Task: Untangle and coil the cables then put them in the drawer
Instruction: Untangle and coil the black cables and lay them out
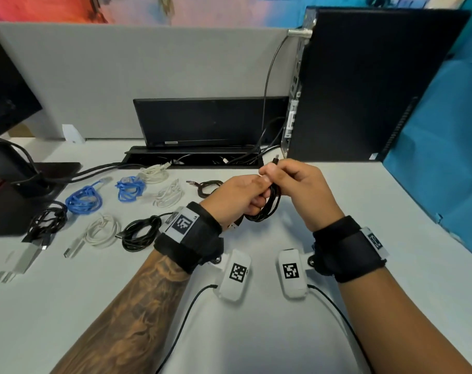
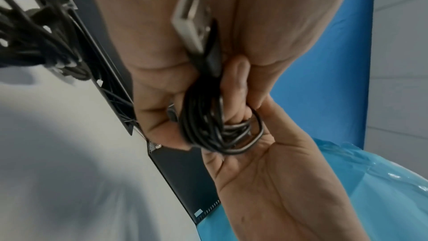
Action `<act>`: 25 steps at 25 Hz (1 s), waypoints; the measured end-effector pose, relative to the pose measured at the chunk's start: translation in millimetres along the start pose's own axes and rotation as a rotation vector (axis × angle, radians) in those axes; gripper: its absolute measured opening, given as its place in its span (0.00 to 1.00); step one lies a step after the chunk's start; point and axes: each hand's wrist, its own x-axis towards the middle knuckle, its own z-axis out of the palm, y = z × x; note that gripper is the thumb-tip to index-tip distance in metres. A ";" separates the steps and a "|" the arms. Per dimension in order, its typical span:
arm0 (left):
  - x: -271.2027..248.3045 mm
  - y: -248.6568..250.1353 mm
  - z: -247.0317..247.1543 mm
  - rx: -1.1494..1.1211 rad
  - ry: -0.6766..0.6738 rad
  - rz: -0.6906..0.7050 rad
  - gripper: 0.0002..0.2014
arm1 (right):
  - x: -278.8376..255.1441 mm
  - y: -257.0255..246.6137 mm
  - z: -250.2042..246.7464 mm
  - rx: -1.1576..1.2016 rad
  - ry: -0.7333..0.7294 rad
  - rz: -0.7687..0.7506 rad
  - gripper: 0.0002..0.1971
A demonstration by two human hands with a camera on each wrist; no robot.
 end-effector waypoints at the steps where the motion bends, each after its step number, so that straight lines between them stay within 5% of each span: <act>1: 0.5 -2.8 -0.8 -0.025 0.003 -0.002 0.16 | 0.0 1.5 -0.5 0.019 0.031 0.006 0.14; 7: -8.9 -20.9 -1.8 -0.035 0.056 -0.013 0.13 | 5.2 2.9 -9.6 0.250 0.160 0.121 0.09; 10: -7.7 -25.5 -4.3 -0.034 0.170 0.062 0.13 | 5.0 7.9 -16.5 0.283 0.020 0.187 0.10; 14: -5.9 -23.7 -6.3 -0.161 0.221 0.087 0.10 | -1.8 8.4 -9.3 0.039 -0.171 0.153 0.04; 17: -5.2 -25.2 -5.1 -0.336 0.245 0.070 0.12 | -5.4 5.9 -2.9 0.028 -0.339 0.091 0.17; 21: -6.0 -25.6 -9.0 -0.509 0.131 -0.023 0.12 | -4.8 11.4 -5.5 0.003 -0.318 0.048 0.19; 25: -10.3 -22.4 -9.7 -0.443 -0.068 -0.050 0.08 | -4.8 11.1 -6.1 -0.079 -0.232 0.002 0.12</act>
